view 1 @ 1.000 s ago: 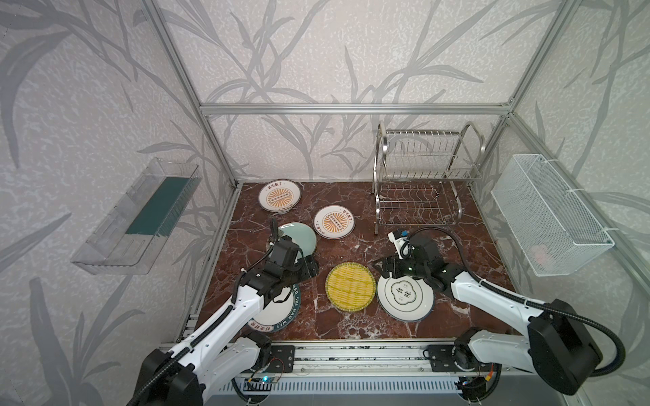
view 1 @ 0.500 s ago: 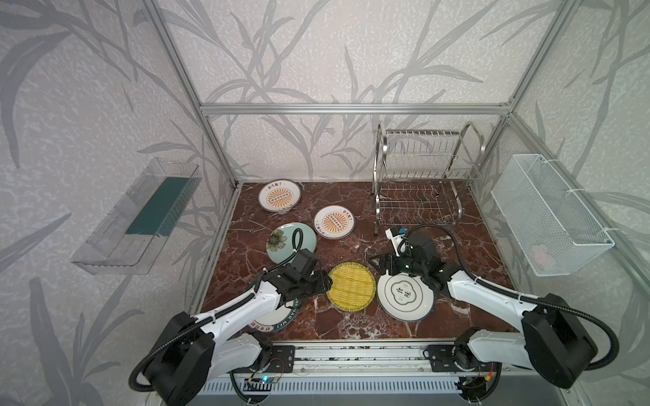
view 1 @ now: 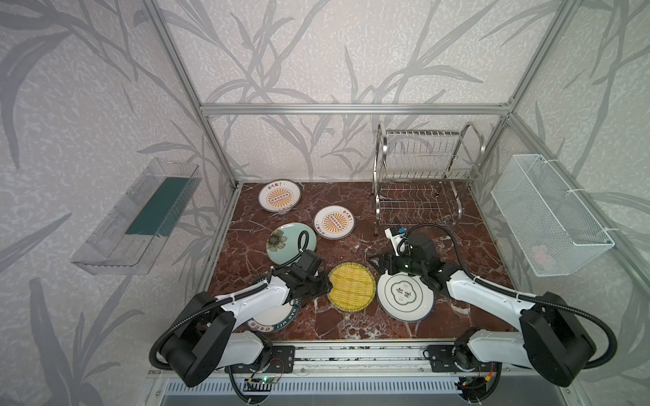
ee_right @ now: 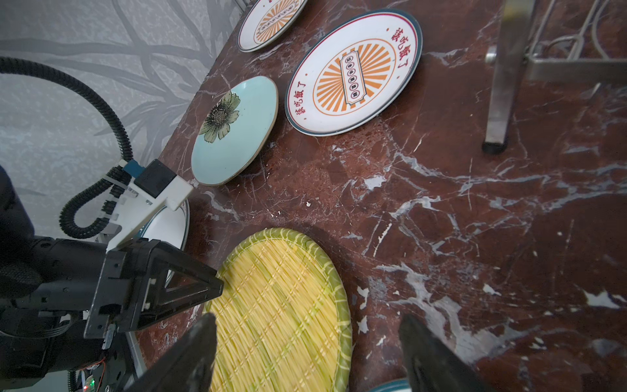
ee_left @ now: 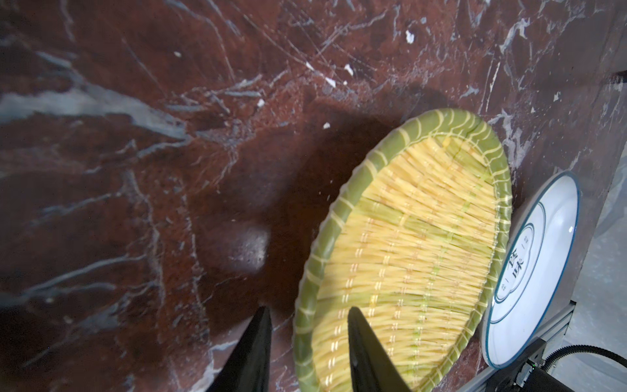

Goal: Load plates into a dish rack
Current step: Pick up the plate from the center of the table.

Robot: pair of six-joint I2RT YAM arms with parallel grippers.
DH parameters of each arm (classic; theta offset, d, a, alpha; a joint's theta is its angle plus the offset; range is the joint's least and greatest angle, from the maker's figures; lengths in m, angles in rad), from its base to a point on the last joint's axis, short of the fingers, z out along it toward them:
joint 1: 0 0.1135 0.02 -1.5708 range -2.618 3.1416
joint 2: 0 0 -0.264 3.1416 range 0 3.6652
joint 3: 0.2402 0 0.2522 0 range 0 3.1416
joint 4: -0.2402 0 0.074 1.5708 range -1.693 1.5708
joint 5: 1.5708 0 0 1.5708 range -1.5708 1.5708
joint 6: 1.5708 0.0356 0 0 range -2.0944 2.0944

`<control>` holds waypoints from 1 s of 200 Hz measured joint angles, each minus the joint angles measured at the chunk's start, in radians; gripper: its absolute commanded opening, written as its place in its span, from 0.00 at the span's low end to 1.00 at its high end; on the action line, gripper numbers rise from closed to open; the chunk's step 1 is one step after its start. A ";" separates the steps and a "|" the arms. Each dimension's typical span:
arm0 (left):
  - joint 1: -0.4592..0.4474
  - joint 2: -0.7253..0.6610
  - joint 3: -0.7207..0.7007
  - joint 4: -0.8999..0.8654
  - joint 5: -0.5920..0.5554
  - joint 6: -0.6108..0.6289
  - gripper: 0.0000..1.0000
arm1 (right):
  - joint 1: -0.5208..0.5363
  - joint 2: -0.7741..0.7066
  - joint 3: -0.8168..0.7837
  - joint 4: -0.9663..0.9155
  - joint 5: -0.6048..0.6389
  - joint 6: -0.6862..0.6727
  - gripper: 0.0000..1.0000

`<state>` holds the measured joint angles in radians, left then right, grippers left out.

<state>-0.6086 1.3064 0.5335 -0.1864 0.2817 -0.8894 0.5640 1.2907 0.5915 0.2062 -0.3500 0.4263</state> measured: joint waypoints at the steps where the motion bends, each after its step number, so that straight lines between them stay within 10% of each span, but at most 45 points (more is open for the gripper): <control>1: 0.000 0.001 0.000 0.001 0.001 0.001 0.35 | 0.000 0.000 0.000 0.000 0.000 0.000 0.84; 67: 0.000 0.049 -0.008 0.048 0.057 0.020 0.26 | 0.000 0.001 0.000 0.000 0.001 -0.005 0.84; 99: 0.005 0.063 -0.032 0.156 0.105 -0.009 0.00 | 0.000 0.001 0.000 0.000 0.001 -0.004 0.84; 200: 0.067 0.072 -0.022 0.235 0.174 -0.001 0.00 | 0.000 -0.002 0.000 -0.010 0.019 -0.009 0.84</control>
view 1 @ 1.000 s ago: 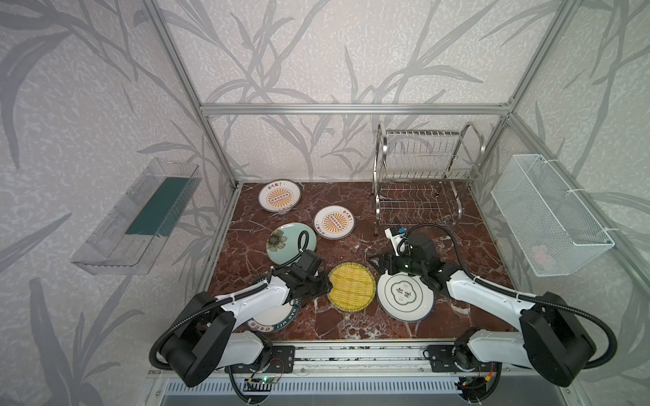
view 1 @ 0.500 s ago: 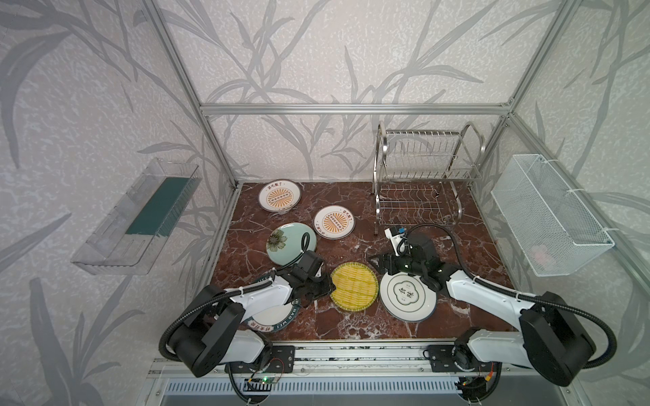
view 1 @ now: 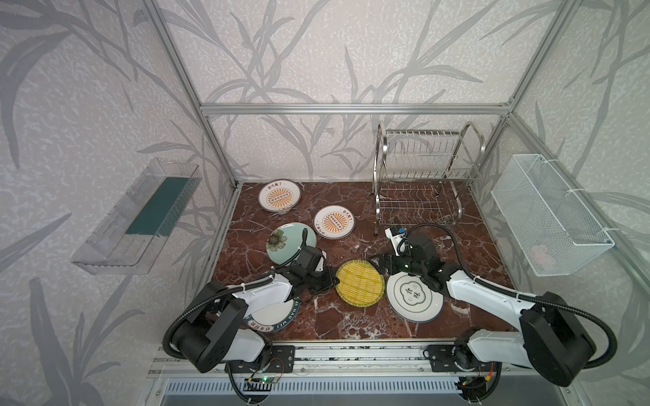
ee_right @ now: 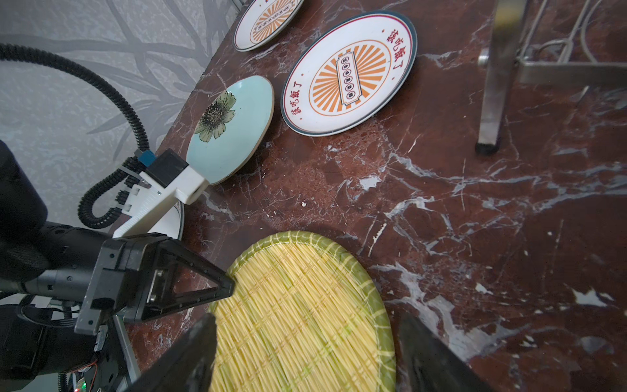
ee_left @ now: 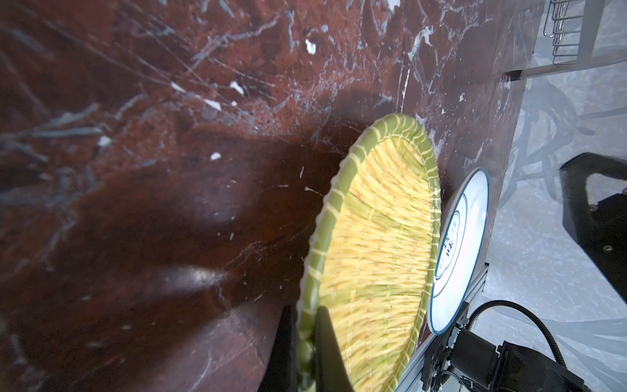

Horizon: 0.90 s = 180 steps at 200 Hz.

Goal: Load plates into a dish rack
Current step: Pick up the plate from the center of the table.

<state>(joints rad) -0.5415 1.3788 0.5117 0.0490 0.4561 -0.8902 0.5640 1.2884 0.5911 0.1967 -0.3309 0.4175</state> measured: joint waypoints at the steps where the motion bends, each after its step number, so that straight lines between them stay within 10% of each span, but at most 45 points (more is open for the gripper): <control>1: 0.002 -0.001 0.000 -0.001 0.000 0.000 0.00 | 0.000 0.000 0.000 0.000 0.000 0.000 0.84; 180: 0.272 -0.132 0.062 -0.053 0.089 0.097 0.00 | -0.027 0.049 0.018 -0.026 0.025 0.217 0.76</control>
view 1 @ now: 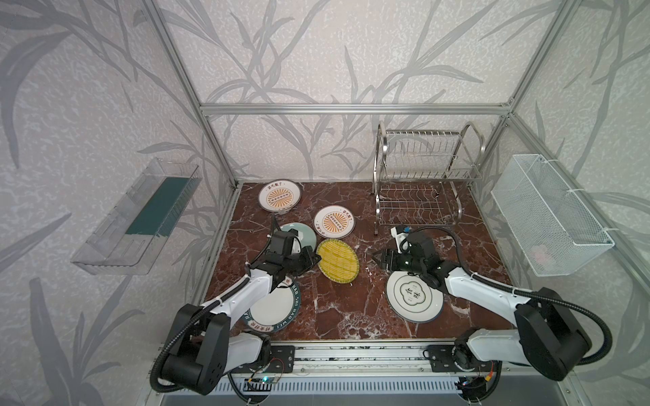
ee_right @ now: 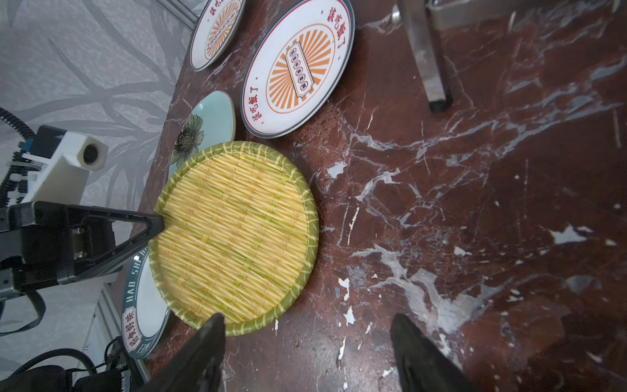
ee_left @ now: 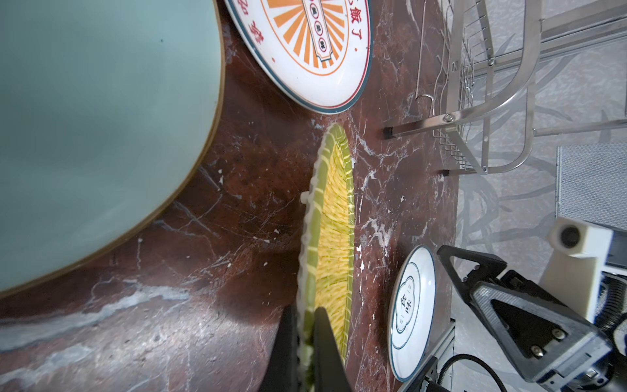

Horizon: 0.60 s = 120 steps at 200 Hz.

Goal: Load plates into a dish rack
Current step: Pick up the plate from the center of the table.

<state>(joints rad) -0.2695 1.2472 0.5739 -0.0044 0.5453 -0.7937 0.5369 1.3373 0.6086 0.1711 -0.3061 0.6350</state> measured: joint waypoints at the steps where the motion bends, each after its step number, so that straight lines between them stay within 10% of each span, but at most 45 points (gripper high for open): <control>1: 0.000 0.000 0.000 0.002 0.001 -0.001 0.00 | 0.000 0.002 0.000 0.002 -0.002 0.002 0.76; 120: 0.042 0.023 -0.042 0.333 0.164 -0.149 0.00 | 0.000 0.104 -0.018 0.188 -0.100 0.180 0.67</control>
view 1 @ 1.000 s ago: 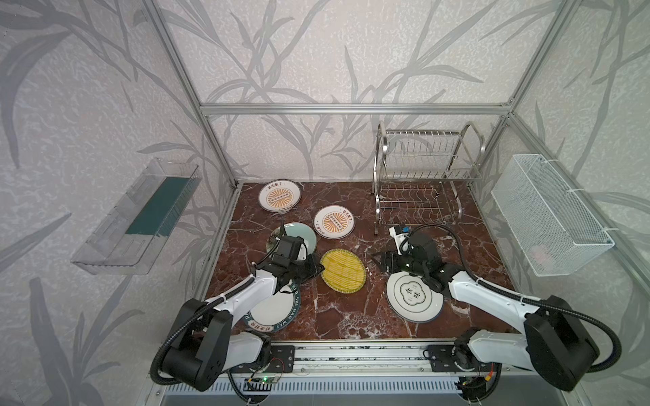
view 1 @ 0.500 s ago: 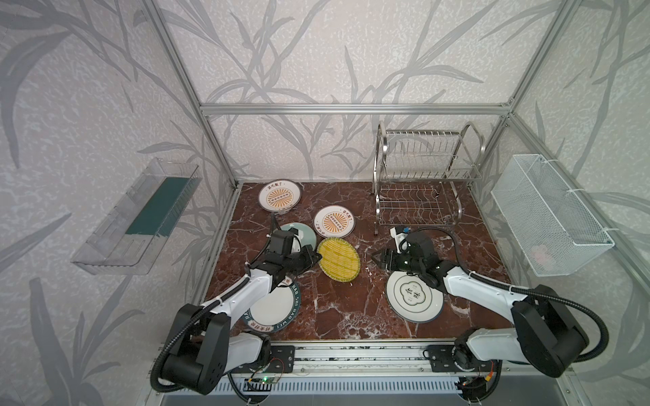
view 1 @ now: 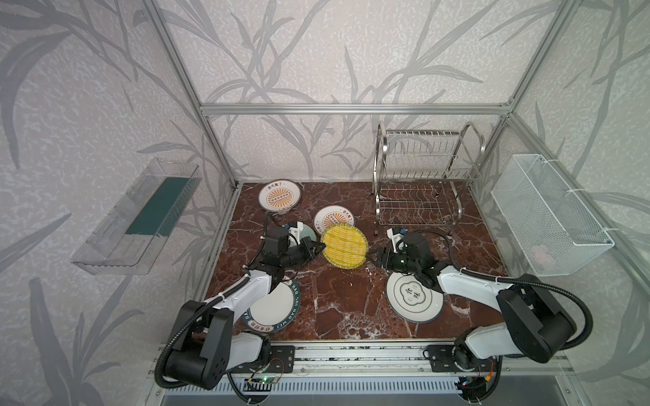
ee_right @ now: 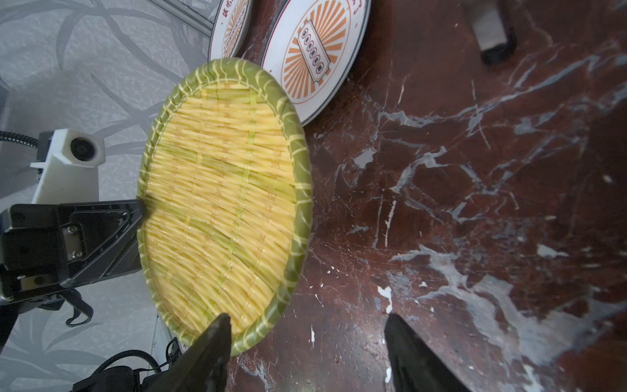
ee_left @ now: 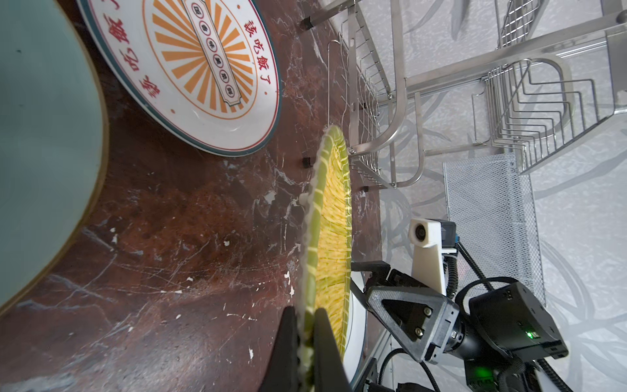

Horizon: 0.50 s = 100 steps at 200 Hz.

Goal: Load plates into a dish rack
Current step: Pick up the plate from the center of the table.

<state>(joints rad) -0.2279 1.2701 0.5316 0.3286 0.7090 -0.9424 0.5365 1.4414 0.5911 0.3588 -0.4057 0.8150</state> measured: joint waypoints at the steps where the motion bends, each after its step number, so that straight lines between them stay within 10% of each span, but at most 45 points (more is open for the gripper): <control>1: 0.000 0.000 0.000 0.001 0.001 -0.001 0.00 | 0.000 0.000 0.000 0.002 0.000 0.001 0.67; 100: 0.000 0.000 -0.044 0.189 0.067 -0.069 0.00 | 0.000 0.040 0.000 0.191 -0.057 0.137 0.49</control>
<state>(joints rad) -0.2279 1.2701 0.4877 0.5175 0.7761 -1.0115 0.5365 1.4815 0.5911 0.5495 -0.4625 0.9520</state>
